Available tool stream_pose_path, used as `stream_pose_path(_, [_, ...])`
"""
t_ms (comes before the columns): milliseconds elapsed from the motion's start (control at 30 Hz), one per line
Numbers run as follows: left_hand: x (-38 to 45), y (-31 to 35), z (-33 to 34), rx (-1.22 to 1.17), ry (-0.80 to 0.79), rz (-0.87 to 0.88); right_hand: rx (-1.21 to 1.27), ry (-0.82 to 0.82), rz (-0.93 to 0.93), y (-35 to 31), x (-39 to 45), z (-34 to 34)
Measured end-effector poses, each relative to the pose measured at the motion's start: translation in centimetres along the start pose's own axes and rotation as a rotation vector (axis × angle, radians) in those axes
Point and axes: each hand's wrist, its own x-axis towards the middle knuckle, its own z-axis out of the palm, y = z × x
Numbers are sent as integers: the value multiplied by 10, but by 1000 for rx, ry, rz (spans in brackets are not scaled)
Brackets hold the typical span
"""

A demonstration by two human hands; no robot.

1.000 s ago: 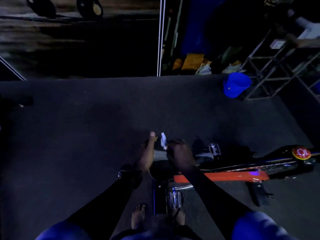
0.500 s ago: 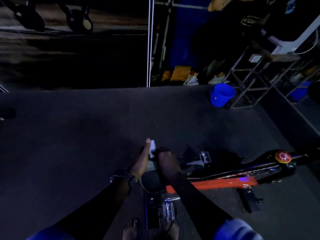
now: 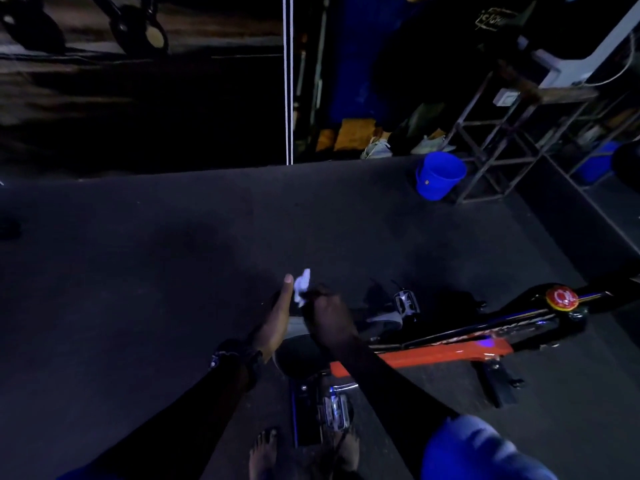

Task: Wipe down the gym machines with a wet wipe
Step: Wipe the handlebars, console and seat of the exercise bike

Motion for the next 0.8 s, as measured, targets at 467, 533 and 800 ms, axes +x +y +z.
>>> stream_pose_path(467, [-14, -19, -3, 143, 34, 127, 121, 51, -118, 7, -46, 27])
stream_pose_path(533, [-17, -19, -1, 144, 16, 115, 80, 22, -209, 5, -59, 45])
stream_pose_path(800, [-23, -14, 12, 195, -38, 102, -61, 221, 112, 99, -67, -16])
